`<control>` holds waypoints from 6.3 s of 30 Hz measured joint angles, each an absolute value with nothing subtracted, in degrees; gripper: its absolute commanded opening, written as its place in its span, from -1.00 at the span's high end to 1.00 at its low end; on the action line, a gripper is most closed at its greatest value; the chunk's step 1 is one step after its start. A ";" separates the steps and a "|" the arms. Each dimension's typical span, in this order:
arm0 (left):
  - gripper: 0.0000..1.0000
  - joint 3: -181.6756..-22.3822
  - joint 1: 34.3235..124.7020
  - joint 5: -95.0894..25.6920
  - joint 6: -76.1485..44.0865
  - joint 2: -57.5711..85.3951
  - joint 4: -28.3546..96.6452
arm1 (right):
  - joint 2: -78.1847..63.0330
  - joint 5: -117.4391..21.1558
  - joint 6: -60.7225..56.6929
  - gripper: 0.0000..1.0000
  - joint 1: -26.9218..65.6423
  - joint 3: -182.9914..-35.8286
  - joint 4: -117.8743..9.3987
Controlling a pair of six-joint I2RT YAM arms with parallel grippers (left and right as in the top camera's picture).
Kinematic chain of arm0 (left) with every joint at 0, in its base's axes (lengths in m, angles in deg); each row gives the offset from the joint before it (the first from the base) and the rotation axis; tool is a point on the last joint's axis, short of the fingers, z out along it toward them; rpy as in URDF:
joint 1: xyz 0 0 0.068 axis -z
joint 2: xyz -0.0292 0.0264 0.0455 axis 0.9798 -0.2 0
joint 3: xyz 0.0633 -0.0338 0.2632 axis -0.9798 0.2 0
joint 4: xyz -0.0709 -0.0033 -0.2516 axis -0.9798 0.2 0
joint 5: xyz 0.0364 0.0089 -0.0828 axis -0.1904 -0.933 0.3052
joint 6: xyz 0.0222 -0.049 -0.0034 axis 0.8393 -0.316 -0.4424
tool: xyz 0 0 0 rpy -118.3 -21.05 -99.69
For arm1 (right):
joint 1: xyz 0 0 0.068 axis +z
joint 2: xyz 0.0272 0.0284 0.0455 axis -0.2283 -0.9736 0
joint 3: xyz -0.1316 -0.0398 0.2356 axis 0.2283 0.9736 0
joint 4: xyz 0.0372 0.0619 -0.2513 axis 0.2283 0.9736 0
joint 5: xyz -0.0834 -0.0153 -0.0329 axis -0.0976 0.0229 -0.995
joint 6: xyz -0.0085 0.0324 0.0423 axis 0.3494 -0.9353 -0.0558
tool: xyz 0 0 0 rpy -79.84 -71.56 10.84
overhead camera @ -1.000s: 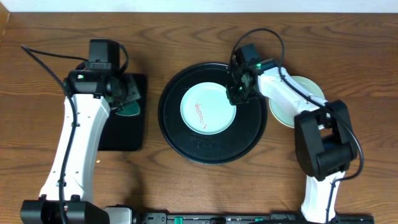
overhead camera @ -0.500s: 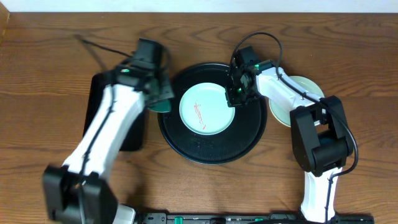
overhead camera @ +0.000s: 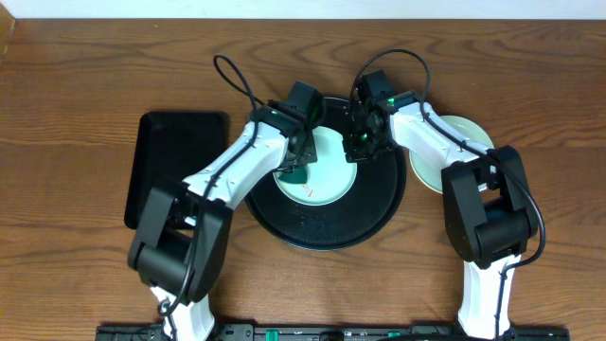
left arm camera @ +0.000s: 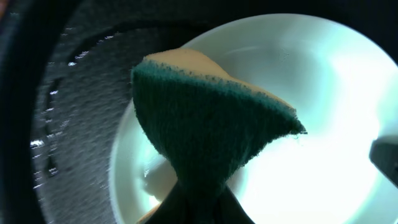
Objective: Clean dirty plates on tray and stack at the side
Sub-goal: 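Scrub the last green plate with the sponge in the left gripper, then move the sponge back left over the black dish, then lift the last green plate with the right gripper and tilt it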
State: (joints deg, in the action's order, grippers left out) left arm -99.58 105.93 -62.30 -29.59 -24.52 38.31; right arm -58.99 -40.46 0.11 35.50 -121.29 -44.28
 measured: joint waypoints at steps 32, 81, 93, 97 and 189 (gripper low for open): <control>0.86 -101.61 107.78 -62.28 -42.51 -29.66 40.54 | -58.99 -40.13 -0.05 0.97 35.52 -121.29 -44.41; 0.86 -102.09 106.06 -36.56 -18.49 -30.05 40.91 | -59.04 -39.63 -0.07 0.98 35.76 -121.29 -44.68; 0.87 -101.77 106.82 -54.09 -21.11 -30.05 32.78 | -59.04 -39.63 -0.07 0.97 35.79 -121.29 -44.68; 0.86 -101.79 107.19 -64.27 -25.99 -30.03 34.31 | -59.04 -39.63 -0.07 0.97 35.79 -121.29 -44.68; 0.86 -101.29 55.59 -63.99 -17.46 -3.30 58.26 | -64.22 -67.89 21.48 0.97 62.84 -133.31 -98.27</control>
